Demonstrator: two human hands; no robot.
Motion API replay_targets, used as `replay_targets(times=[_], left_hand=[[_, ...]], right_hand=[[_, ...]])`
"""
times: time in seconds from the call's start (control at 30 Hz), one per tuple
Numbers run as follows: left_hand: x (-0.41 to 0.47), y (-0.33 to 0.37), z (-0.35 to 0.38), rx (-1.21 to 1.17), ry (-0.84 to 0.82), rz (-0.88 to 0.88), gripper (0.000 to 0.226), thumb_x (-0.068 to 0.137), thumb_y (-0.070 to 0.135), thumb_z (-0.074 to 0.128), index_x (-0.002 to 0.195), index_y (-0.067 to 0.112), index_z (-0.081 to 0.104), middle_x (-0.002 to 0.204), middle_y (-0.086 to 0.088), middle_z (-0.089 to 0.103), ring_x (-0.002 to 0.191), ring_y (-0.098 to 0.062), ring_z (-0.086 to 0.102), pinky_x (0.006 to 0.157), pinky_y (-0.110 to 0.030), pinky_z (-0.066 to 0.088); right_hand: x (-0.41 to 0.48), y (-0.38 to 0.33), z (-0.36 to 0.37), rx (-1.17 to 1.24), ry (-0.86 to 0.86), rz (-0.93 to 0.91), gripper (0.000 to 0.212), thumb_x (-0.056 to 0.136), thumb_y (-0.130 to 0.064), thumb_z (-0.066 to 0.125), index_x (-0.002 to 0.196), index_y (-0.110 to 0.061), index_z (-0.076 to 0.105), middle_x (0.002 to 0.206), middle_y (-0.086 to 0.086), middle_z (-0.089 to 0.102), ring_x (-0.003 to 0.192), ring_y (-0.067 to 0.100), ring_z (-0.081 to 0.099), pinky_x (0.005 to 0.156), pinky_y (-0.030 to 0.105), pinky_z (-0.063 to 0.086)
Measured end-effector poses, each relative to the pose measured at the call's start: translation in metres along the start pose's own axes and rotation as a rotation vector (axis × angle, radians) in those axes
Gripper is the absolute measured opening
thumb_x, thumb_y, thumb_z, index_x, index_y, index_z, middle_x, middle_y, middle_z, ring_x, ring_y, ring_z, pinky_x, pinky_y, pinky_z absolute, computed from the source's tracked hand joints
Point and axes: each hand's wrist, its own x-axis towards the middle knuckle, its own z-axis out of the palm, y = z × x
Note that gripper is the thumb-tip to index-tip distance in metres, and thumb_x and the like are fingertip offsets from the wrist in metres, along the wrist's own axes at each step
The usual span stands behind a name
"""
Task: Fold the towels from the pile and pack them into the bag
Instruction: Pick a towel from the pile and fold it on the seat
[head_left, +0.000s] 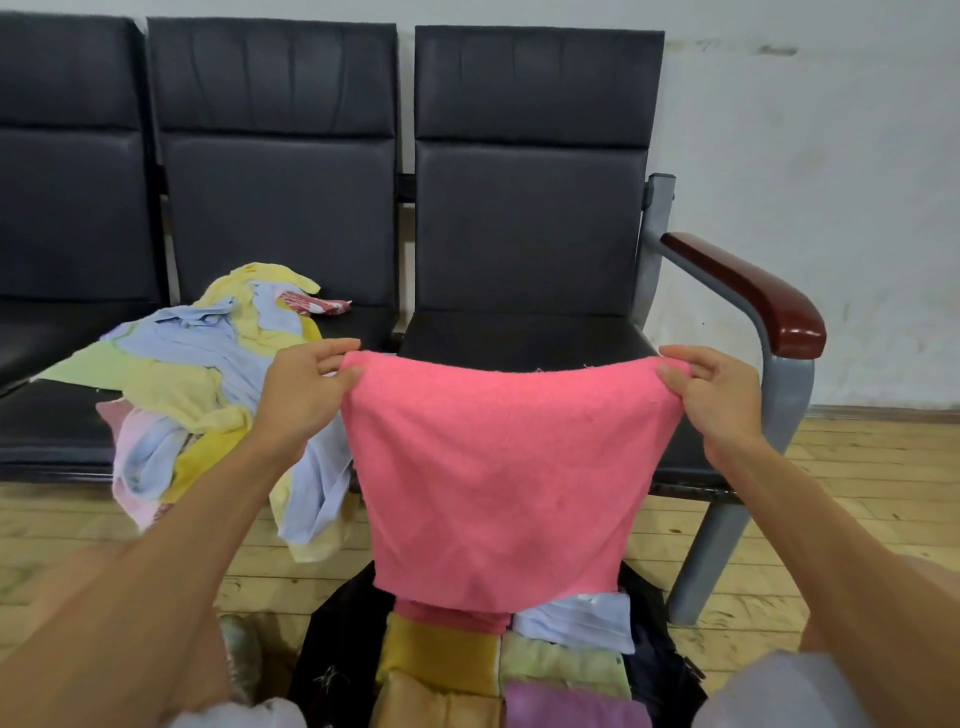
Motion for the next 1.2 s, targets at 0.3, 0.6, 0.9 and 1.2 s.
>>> replay_targets(times=[0.3, 0.6, 0.9, 1.2], left_hand=[[-0.003, 0.0, 0.0, 0.167, 0.239, 0.152, 0.019, 0.086, 0.014, 0.071, 0.104, 0.009, 0.074, 0.098, -0.002, 0.072, 0.083, -0.007, 0.062, 0.074, -0.004, 0.043], [-0.009, 0.016, 0.013, 0.024, 0.417, 0.284, 0.011, 0.09, 0.015, 0.066, 0.098, 0.017, 0.072, 0.087, 0.009, 0.064, 0.07, 0.01, 0.057, 0.07, 0.002, 0.038], [-0.014, 0.008, 0.03, -0.067, 0.32, 0.255, 0.008, 0.1, 0.007, 0.047, 0.101, 0.015, 0.048, 0.082, 0.012, 0.055, 0.062, 0.001, 0.056, 0.061, -0.02, 0.048], [-0.005, -0.004, 0.046, -0.207, 0.166, 0.027, 0.007, 0.104, 0.01, 0.035, 0.101, 0.014, 0.039, 0.091, -0.014, 0.062, 0.07, -0.024, 0.07, 0.071, -0.039, 0.058]], right_hand=[[-0.006, -0.002, -0.001, -0.388, -0.039, -0.203, 0.027, 0.085, -0.011, 0.073, 0.111, -0.009, 0.072, 0.103, 0.004, 0.072, 0.086, 0.011, 0.062, 0.089, 0.024, 0.048], [-0.005, -0.001, 0.0, -0.372, 0.125, -0.279, 0.018, 0.095, -0.005, 0.057, 0.106, -0.006, 0.072, 0.104, 0.01, 0.068, 0.09, 0.013, 0.055, 0.083, 0.021, 0.041], [-0.006, 0.016, 0.001, -0.394, 0.043, -0.162, 0.008, 0.1, -0.01, 0.049, 0.106, -0.011, 0.053, 0.086, 0.001, 0.059, 0.074, 0.02, 0.061, 0.069, 0.039, 0.057], [0.007, 0.011, 0.014, -0.221, 0.006, -0.004, 0.003, 0.102, -0.013, 0.046, 0.103, -0.013, 0.048, 0.098, 0.007, 0.062, 0.086, 0.022, 0.064, 0.075, 0.039, 0.057]])
